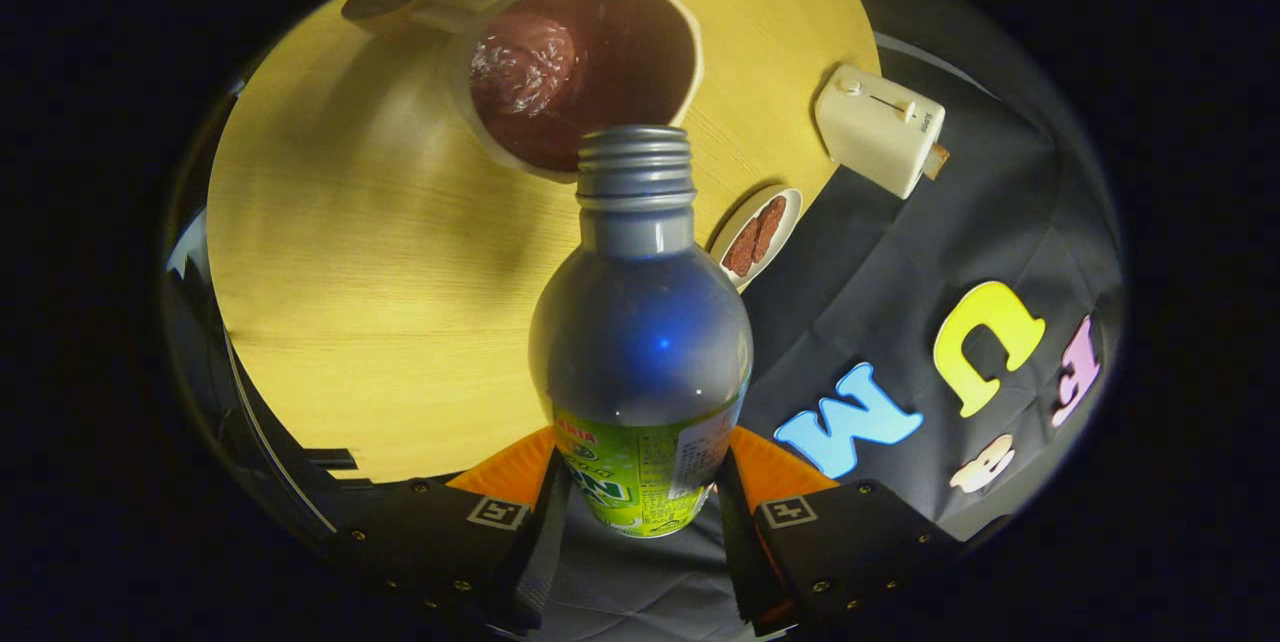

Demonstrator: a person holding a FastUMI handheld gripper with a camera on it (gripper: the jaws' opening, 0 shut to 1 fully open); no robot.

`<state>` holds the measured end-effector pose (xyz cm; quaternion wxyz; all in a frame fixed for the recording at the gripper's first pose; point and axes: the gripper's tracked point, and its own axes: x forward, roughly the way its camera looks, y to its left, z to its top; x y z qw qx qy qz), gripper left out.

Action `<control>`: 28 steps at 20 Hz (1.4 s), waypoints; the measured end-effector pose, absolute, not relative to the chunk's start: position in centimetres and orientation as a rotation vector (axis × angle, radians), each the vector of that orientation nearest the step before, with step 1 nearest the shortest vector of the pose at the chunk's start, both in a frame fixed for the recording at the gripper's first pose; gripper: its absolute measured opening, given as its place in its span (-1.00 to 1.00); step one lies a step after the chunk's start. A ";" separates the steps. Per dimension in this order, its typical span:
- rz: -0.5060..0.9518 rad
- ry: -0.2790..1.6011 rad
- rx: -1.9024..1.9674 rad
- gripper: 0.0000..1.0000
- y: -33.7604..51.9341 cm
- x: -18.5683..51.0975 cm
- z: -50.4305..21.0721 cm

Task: Take the bottle from table, then pour the juice into the cup, finally place the bottle on the coaster

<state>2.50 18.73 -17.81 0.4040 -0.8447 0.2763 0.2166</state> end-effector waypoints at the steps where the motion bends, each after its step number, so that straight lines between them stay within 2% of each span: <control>1: 0.550 0.697 -2.105 0.39 18.8 2.3 -18.0; 14: 0.606 0.813 -1.502 0.39 17.6 -0.9 -21.9; 19: 0.589 0.826 -1.357 0.39 17.0 -0.9 -22.8; 28: 0.530 0.865 -0.848 0.40 16.3 1.4 -24.1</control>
